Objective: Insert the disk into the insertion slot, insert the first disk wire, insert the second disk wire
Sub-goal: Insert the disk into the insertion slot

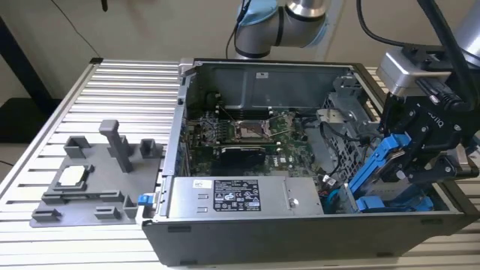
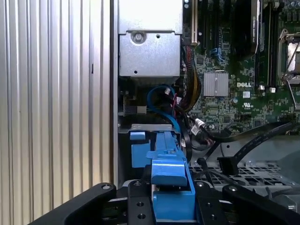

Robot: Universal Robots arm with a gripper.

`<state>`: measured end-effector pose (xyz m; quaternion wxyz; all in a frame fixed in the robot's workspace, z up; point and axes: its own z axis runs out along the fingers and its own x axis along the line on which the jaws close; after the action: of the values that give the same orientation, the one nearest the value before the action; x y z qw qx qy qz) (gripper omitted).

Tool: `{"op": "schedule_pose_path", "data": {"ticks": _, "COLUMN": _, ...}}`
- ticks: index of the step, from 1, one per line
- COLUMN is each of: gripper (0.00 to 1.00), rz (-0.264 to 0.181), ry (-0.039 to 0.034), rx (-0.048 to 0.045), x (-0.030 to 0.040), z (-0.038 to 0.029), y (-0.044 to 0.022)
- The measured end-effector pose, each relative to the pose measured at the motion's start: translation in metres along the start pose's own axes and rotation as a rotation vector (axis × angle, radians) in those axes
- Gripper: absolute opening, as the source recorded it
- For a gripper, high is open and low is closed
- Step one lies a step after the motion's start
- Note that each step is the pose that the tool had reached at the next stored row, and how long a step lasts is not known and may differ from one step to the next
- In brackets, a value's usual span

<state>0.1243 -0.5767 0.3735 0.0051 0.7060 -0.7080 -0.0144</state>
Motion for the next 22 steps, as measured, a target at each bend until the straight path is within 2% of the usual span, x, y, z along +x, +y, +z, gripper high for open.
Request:
{"op": "schedule_pose_path", "data": {"ticks": 10, "gripper": 0.33, "rz": -0.003, "ry": 0.0, "rx": 0.0, "x": 0.0002, "z": 0.0156, "y": -0.0004}}
{"op": "schedule_pose_path", "data": {"ticks": 17, "gripper": 0.33, "rz": -0.003, "ry": 0.0002, "rx": -0.0001, "x": 0.0002, "z": 0.0207, "y": -0.0005}}
{"op": "schedule_pose_path", "data": {"ticks": 22, "gripper": 0.33, "rz": -0.003, "ry": 0.0002, "rx": 0.0, "x": 0.0003, "z": 0.0214, "y": -0.0006}}
